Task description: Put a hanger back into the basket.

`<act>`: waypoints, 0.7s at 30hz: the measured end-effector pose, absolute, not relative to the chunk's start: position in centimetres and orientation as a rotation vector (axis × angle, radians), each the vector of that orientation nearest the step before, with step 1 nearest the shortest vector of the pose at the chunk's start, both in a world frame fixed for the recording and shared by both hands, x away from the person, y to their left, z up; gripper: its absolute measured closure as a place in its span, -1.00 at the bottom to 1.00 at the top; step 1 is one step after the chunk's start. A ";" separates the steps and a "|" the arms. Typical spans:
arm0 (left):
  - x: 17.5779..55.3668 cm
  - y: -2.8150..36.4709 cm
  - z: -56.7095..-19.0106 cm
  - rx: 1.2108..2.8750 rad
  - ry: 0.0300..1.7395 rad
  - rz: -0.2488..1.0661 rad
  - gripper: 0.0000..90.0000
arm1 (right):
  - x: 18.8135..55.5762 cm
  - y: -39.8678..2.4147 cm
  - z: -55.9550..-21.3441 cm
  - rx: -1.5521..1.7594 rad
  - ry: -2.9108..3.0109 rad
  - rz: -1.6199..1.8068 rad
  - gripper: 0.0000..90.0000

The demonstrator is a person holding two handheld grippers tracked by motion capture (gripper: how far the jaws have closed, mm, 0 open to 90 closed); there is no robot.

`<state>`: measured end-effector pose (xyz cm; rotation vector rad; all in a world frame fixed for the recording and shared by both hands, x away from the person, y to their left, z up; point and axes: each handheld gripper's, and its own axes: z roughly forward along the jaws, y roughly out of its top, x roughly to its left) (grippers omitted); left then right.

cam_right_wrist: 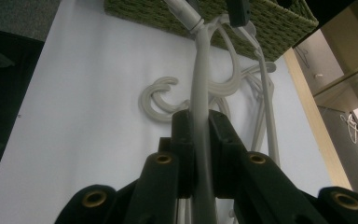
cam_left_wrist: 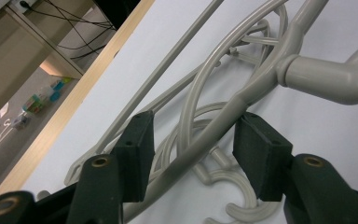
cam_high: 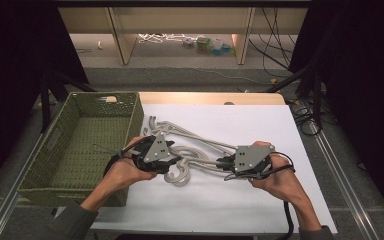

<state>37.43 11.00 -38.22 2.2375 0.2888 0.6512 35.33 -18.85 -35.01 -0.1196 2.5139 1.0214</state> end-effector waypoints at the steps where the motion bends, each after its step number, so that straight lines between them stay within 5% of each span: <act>1: 37.5 10.9 -38.2 2.242 0.271 0.656 0.11 | 35.3 -18.9 -35.0 -0.118 2.511 1.028 0.83; 5: 37.6 10.4 -38.3 2.251 0.225 0.647 0.33 | 35.4 -19.1 -35.0 -0.103 2.518 1.040 0.84; 21: 37.9 9.0 -38.6 2.381 0.054 0.631 0.64 | 36.3 -20.0 -35.0 -0.068 2.526 1.034 0.72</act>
